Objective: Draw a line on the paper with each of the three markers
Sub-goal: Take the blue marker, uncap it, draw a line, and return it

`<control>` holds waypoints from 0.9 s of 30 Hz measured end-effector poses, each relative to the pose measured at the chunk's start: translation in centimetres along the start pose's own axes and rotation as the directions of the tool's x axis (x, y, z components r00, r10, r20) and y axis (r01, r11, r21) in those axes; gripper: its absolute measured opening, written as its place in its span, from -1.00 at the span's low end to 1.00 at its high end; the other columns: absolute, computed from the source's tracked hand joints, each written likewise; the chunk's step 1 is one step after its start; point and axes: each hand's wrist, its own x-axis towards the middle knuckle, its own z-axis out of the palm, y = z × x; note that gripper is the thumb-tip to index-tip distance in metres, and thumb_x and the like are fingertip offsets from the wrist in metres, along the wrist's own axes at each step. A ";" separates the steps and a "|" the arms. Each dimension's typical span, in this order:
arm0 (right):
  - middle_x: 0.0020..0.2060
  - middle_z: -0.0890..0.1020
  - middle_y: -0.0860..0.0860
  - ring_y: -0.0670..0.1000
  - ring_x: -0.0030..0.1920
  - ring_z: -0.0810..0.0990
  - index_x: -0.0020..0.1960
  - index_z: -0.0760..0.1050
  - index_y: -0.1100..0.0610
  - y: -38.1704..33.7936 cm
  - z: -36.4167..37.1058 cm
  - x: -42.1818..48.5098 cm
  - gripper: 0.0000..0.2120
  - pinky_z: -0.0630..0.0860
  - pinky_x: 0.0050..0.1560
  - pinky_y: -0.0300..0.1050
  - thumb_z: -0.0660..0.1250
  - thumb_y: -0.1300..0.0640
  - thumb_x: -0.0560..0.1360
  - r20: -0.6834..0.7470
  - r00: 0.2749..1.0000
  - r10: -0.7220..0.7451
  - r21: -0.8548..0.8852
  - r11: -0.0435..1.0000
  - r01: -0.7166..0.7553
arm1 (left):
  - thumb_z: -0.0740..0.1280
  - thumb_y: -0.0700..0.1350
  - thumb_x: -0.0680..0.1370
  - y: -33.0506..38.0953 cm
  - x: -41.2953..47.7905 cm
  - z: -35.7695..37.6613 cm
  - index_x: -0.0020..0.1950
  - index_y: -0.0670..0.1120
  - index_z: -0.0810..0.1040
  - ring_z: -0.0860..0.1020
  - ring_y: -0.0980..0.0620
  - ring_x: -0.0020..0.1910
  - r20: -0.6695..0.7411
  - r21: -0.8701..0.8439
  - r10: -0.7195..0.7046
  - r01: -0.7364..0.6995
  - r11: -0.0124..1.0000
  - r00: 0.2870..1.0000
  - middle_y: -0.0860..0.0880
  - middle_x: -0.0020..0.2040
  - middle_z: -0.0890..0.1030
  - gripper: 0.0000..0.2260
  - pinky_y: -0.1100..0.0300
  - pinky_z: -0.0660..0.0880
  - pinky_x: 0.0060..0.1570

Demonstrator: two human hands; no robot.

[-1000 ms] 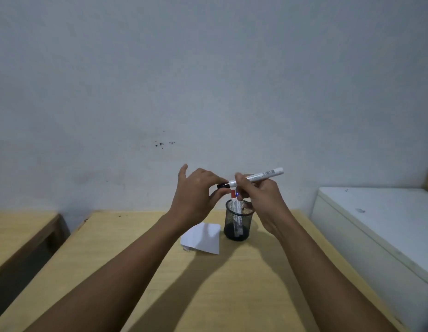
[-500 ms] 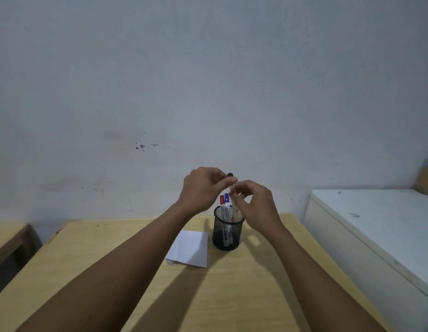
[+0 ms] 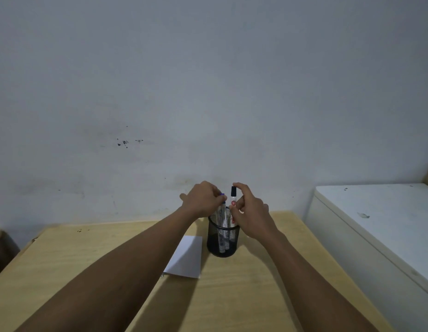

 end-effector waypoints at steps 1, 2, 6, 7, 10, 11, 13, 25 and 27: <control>-0.18 0.63 -0.11 -0.01 -0.04 0.60 0.45 0.33 -0.12 0.1 0.1 0.0 -0.55 0.29 0.14 0.05 0.33 0.07 0.61 0.003 1.000 -0.001 -0.012 1.000 0.001 | 0.35 0.13 0.49 0.0 0.0 0.1 -0.12 0.06 0.67 0.52 0.01 -0.08 0.001 -0.020 -0.002 0.002 1.000 1.000 0.05 -0.10 0.69 -0.81 -0.07 0.31 0.00; -0.12 0.61 -0.09 0.00 0.01 0.58 0.43 0.37 -0.10 0.2 0.2 0.1 -0.59 0.30 0.16 0.07 0.31 0.06 0.61 0.005 1.000 -0.006 -0.036 0.999 0.006 | 0.36 0.11 0.49 -0.1 0.1 0.1 -0.16 0.05 0.67 0.53 0.01 -0.09 0.005 -0.048 -0.005 0.006 0.999 1.000 0.04 -0.14 0.68 -0.82 -0.05 0.34 -0.01; 0.09 0.54 -0.04 0.01 0.09 0.57 0.41 0.44 -0.07 0.0 0.3 0.3 -0.66 0.28 0.20 0.11 0.21 0.05 0.65 0.014 1.000 -0.003 -0.078 0.997 0.004 | 0.38 0.04 0.50 0.0 0.3 0.1 -0.12 -0.03 0.71 0.61 -0.06 0.00 0.037 -0.174 0.003 0.003 0.985 0.999 -0.04 -0.07 0.70 -0.82 -0.09 0.52 0.03; 0.13 0.54 -0.03 0.01 0.10 0.58 0.42 0.44 -0.07 -0.1 0.3 0.3 -0.66 0.27 0.23 0.12 0.19 0.06 0.66 0.018 1.000 0.003 -0.075 0.997 -0.002 | 0.38 0.05 0.50 0.1 0.3 0.0 -0.10 -0.02 0.71 0.59 -0.07 0.06 0.030 -0.181 0.000 0.005 0.984 1.000 -0.03 -0.01 0.70 -0.82 -0.14 0.49 0.10; 0.20 0.53 -0.01 0.04 0.15 0.58 0.47 0.40 -0.07 -0.6 0.0 0.3 -0.63 0.23 0.28 0.14 0.12 0.06 0.68 -0.015 1.000 0.027 -0.036 0.999 -0.028 | 0.36 0.08 0.50 0.7 0.3 -0.6 -0.09 0.02 0.69 0.50 -0.07 0.25 -0.019 -0.197 0.017 -0.020 0.980 1.000 0.01 0.22 0.62 -0.82 -0.23 0.35 0.25; 0.21 0.53 -0.01 0.04 0.16 0.57 0.48 0.39 -0.07 -0.9 -0.3 0.3 -0.63 0.23 0.28 0.15 0.13 0.05 0.68 -0.060 0.998 0.035 -0.003 0.999 -0.035 | 0.35 0.08 0.51 1.0 0.2 -1.0 -0.07 0.01 0.69 0.47 -0.05 0.29 -0.035 -0.204 0.031 -0.037 0.978 0.999 0.02 0.28 0.59 -0.81 -0.23 0.33 0.28; 0.17 0.54 -0.03 0.02 0.14 0.58 0.45 0.41 -0.06 -1.8 -1.1 0.4 -0.65 0.28 0.27 0.14 0.18 0.00 0.68 -0.176 0.983 0.046 0.093 0.995 -0.029 | 0.34 0.08 0.52 1.7 -0.1 -2.5 -0.04 0.01 0.70 0.46 -0.03 0.31 -0.081 -0.229 0.058 -0.075 0.971 0.995 0.04 0.31 0.56 -0.80 -0.22 0.31 0.31; -0.32 0.68 0.00 -0.05 -0.30 0.63 -0.04 0.66 0.12 -9.5 -6.2 -0.8 -0.93 0.52 -0.20 -0.09 0.49 0.12 0.53 0.078 0.980 0.182 0.954 0.272 -0.126 | 0.44 0.02 0.49 3.6 -5.7 -13.1 -0.11 0.05 0.69 0.51 0.25 0.01 -0.185 -0.696 0.023 -0.148 0.702 0.982 0.12 0.07 0.60 -0.92 0.30 0.36 -0.06; -0.33 0.65 -0.01 -0.06 -0.33 0.60 -0.09 0.64 0.10 -10.7 -6.1 -1.1 -0.93 0.51 -0.24 -0.11 0.49 0.11 0.53 0.123 0.977 0.173 0.986 0.089 -0.139 | 0.45 0.00 0.48 2.7 -7.1 -13.7 -0.11 0.01 0.69 0.55 0.24 0.02 -0.147 -0.647 0.106 -0.176 0.741 0.984 0.10 0.12 0.60 -0.91 0.32 0.41 -0.07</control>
